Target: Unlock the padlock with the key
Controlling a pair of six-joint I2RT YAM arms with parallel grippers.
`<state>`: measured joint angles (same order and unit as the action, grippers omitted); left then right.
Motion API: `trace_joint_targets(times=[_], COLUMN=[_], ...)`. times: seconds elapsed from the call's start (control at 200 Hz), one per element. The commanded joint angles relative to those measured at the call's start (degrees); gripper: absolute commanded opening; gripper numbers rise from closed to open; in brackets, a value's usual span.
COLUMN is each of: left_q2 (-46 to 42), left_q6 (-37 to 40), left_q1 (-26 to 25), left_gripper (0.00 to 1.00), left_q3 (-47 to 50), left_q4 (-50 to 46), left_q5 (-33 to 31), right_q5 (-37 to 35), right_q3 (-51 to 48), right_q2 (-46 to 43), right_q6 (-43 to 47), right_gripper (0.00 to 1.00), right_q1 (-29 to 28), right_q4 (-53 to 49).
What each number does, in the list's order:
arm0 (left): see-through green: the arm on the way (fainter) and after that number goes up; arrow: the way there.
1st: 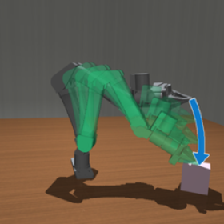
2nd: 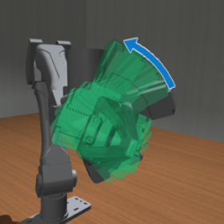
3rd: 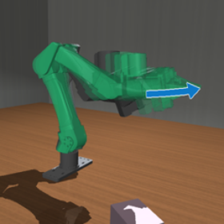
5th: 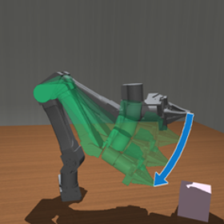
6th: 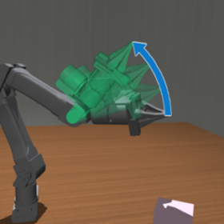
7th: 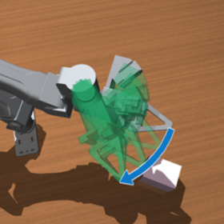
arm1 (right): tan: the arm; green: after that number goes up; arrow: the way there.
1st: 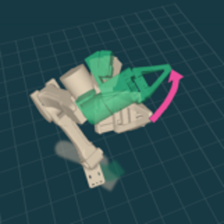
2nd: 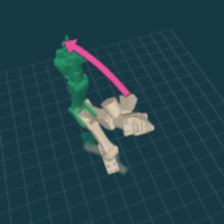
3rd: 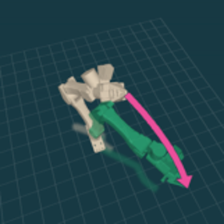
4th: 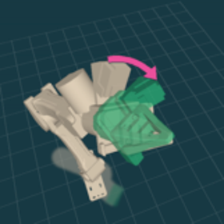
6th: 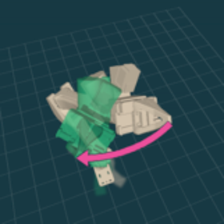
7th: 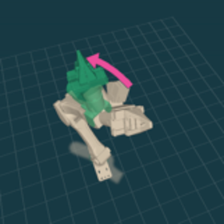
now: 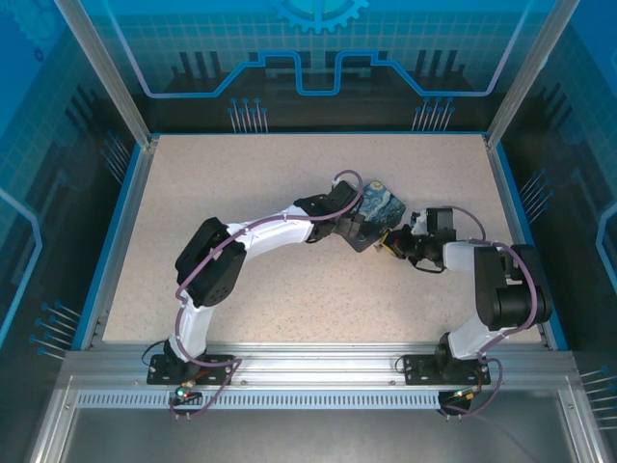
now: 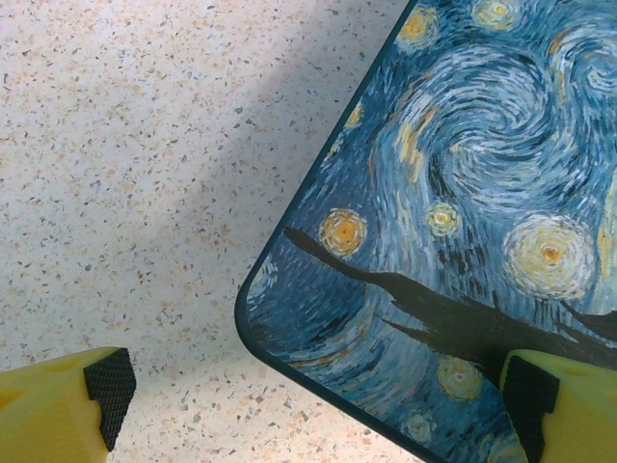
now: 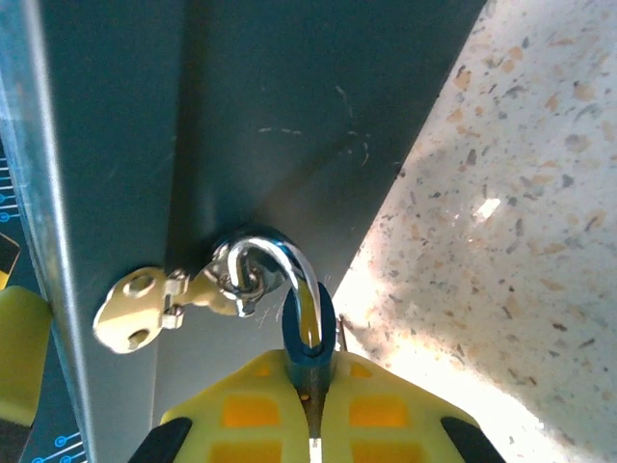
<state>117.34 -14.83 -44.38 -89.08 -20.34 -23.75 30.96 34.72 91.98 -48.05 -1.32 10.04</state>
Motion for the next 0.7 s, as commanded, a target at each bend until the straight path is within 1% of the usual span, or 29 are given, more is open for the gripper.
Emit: trace_joint_targets(times=[0.0, 0.265, 0.365, 0.425, 0.695], left_q2=[1.4, 1.7, 1.7, 1.7, 1.8], left_q6=[1.2, 1.1, 1.2, 1.2, 0.9], left_q1=[0.1, 0.1, 0.2, 0.3, 0.5], left_gripper=[0.99, 0.98, 0.98, 0.98, 0.98], left_q3=[1.9, 2.2, 2.2, 2.2, 2.2], left_q4=[-2.2, -2.1, -2.2, -2.2, -2.4], left_q5=[-0.4, 0.1, 0.3, 0.4, 0.9], right_q5=[0.0, -0.3, -0.9, -1.3, -1.9], right_q3=[1.3, 0.5, 1.9, 2.9, 1.8], right_q2=[1.5, 2.5, 2.8, 2.8, 1.3], right_q6=[-2.1, -4.4, -2.4, -1.2, -0.1], right_gripper=[0.0, 0.0, 0.0, 0.0, 0.0], right_q1=[1.1, 1.3, 1.6, 1.9, 4.9], right_q4=[2.8, 8.0, 5.8, 2.4, 0.2])
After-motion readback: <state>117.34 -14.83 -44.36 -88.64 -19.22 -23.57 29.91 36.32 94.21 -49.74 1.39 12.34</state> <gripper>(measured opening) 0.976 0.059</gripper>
